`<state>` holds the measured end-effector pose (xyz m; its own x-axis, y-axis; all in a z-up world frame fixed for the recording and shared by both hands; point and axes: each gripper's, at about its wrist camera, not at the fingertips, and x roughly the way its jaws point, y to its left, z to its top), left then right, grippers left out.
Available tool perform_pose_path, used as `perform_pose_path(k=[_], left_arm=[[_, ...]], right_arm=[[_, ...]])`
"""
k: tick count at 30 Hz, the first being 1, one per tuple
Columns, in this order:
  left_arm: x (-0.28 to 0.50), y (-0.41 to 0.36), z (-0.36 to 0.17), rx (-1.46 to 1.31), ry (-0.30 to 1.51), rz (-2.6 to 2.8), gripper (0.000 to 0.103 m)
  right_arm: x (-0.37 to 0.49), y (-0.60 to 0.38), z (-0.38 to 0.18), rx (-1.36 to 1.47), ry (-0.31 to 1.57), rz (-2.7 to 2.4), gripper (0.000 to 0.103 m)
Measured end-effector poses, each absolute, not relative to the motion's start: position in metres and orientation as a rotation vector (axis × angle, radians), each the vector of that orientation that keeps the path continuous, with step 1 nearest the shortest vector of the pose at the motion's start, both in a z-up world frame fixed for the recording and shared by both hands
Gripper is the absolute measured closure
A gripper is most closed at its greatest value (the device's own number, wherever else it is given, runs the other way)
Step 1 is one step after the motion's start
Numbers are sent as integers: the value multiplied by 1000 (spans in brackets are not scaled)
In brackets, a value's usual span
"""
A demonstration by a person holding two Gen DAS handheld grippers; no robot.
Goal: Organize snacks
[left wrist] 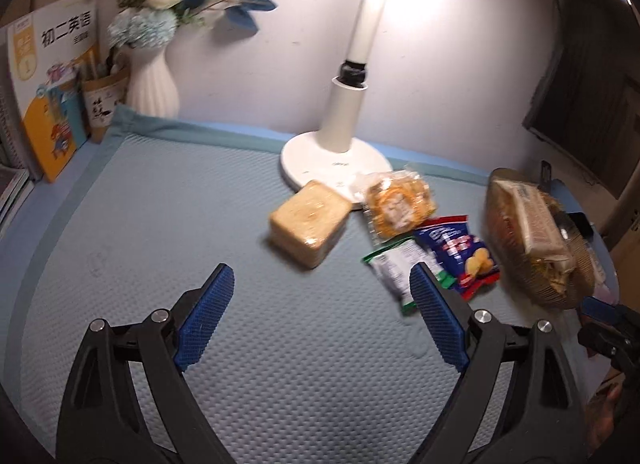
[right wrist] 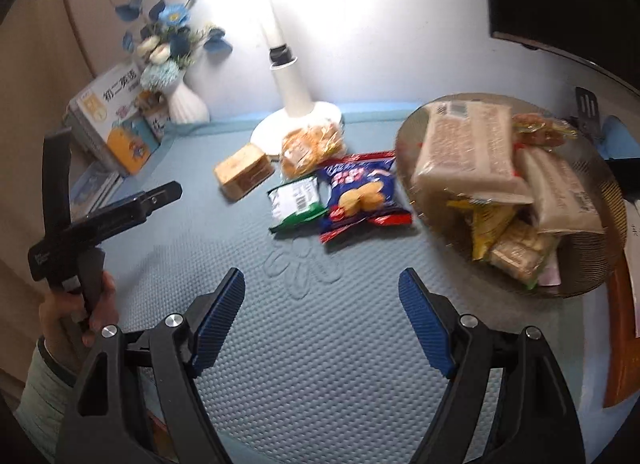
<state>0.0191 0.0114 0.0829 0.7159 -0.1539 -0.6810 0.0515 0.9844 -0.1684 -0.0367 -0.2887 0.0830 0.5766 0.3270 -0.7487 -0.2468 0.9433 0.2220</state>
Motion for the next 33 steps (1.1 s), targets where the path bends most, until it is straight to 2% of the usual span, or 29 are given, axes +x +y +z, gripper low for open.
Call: perform_pose_path(k=[5, 11, 14, 16, 21, 33], left_arm=[[21, 26, 49, -112, 796, -52, 14], [26, 25, 17, -74, 828, -12, 14], [24, 27, 20, -84, 804, -9, 13], [23, 28, 20, -89, 804, -17, 11], [22, 23, 21, -66, 802, -15, 11], [20, 10, 22, 13, 794, -14, 11]], right_arm=[[-24, -260, 44, 22, 959, 270, 24], [6, -271, 11, 24, 1028, 166, 24], [17, -271, 4, 2, 1022, 129, 23], [23, -267, 2, -22, 1006, 112, 15], [33, -258, -4, -94, 973, 74, 5], [32, -266, -11, -52, 941, 65, 5]])
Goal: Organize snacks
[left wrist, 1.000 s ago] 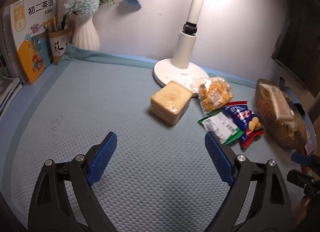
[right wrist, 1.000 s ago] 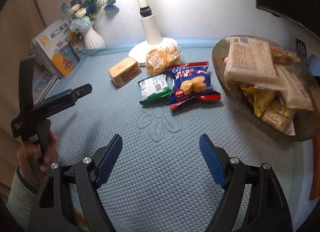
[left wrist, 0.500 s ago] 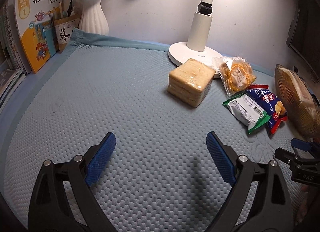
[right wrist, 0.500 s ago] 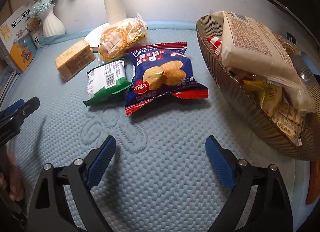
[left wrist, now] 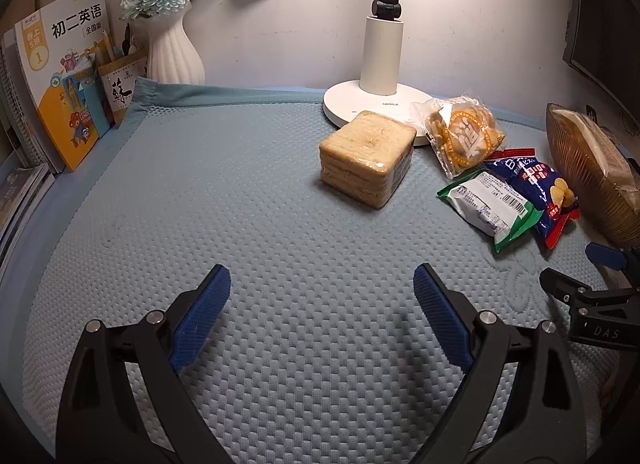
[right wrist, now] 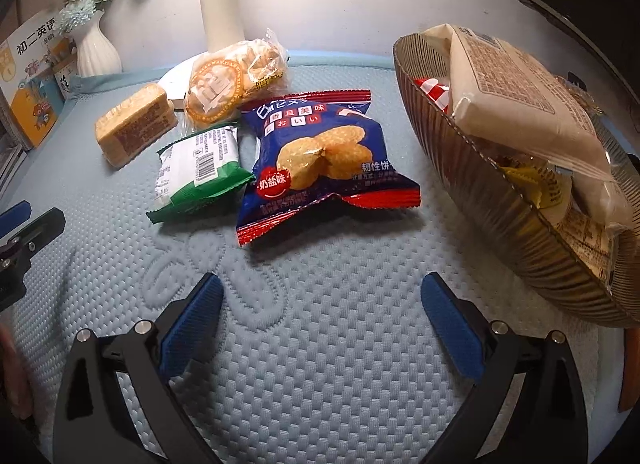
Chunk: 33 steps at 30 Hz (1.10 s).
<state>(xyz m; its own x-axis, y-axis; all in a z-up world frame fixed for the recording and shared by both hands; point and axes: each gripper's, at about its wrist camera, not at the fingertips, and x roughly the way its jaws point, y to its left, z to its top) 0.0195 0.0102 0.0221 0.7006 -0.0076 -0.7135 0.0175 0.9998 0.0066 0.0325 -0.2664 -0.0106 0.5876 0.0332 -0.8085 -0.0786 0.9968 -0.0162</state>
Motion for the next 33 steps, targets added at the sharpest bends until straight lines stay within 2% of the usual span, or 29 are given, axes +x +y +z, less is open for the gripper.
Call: perform_pose_path(k=[33], left_arm=[[20, 12, 19, 8, 821, -61, 11]], right_arm=[[29, -266, -11, -39, 942, 73, 5]])
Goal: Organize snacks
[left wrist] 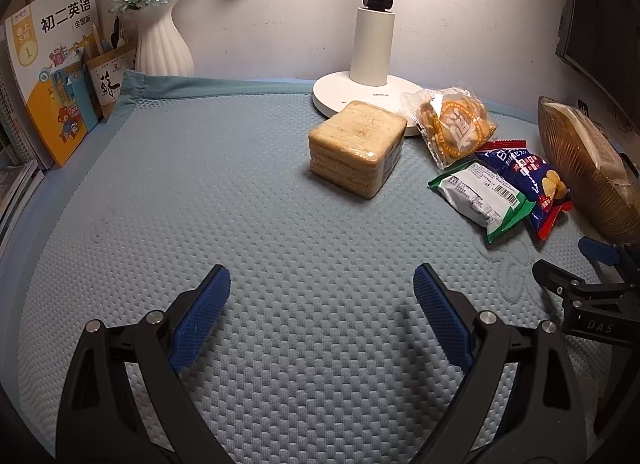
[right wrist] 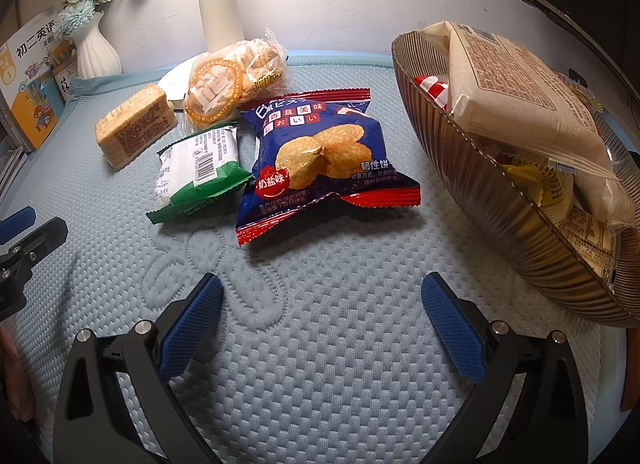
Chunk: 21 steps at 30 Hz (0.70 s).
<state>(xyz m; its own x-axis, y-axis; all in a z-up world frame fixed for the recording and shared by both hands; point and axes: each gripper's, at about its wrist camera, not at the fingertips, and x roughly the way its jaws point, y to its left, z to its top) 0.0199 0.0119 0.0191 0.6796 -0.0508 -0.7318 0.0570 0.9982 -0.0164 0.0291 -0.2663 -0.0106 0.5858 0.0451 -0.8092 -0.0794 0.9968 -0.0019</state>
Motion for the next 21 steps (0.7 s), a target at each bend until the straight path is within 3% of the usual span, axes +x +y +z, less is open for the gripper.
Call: perform_pose_path(k=[21], left_arm=[[18, 12, 20, 5, 808, -64, 10]], right_arm=[[29, -266, -11, -39, 942, 73, 5]])
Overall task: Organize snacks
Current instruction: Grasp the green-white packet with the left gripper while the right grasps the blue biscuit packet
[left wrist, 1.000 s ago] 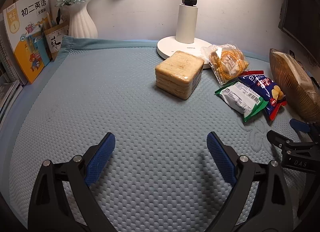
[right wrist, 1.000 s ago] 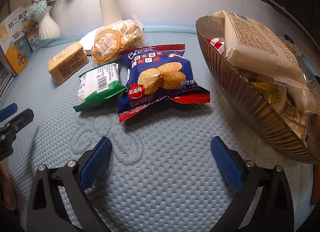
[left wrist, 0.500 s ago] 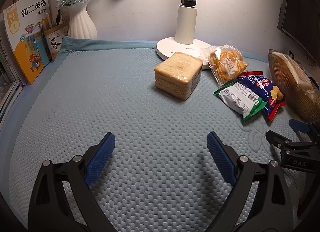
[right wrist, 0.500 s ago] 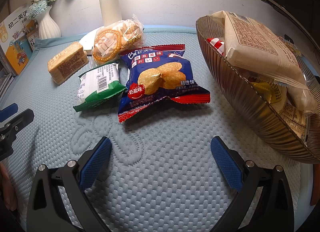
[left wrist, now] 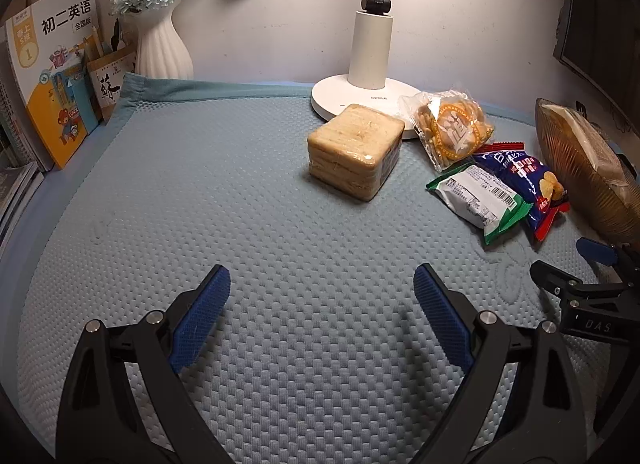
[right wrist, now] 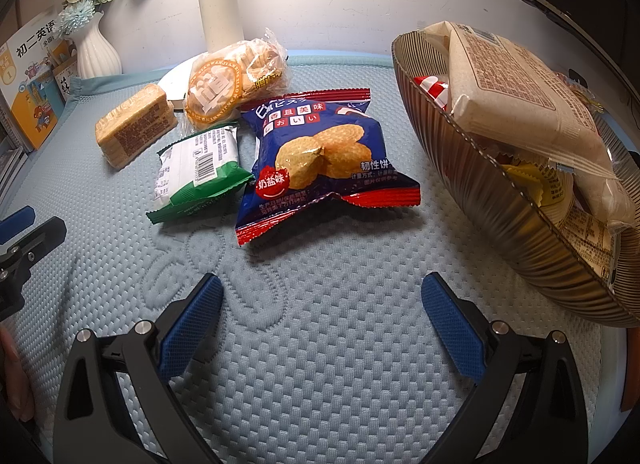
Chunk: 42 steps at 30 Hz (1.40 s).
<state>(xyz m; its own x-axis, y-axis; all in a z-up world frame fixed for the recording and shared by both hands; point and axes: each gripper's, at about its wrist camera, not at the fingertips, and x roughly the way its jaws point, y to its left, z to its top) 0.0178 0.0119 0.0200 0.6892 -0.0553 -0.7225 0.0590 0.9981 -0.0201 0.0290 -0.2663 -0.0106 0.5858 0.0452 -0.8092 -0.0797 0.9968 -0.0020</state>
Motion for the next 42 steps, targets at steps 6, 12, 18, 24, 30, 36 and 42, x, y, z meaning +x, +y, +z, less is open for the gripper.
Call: perform_pose_path(k=[6, 12, 18, 24, 30, 36, 42], left_arm=[[18, 15, 20, -19, 808, -62, 9], [17, 15, 20, -23, 800, -61, 9], [17, 12, 21, -10, 806, -66, 8], [32, -9, 44, -156, 931, -206, 8], [78, -54, 44, -217, 997, -299, 9], [115, -78, 15, -275, 1071, -317, 9], [117, -99, 9, -143, 1030, -297, 9]], right_arm=[[29, -266, -11, -40, 941, 74, 5], [29, -266, -11, -40, 941, 74, 5], [29, -266, -11, -40, 941, 74, 5], [29, -266, -11, -40, 941, 74, 5], [29, -266, -11, -40, 941, 75, 5], [32, -264, -11, -40, 946, 64, 5], [23, -274, -8, -80, 1039, 215, 5]])
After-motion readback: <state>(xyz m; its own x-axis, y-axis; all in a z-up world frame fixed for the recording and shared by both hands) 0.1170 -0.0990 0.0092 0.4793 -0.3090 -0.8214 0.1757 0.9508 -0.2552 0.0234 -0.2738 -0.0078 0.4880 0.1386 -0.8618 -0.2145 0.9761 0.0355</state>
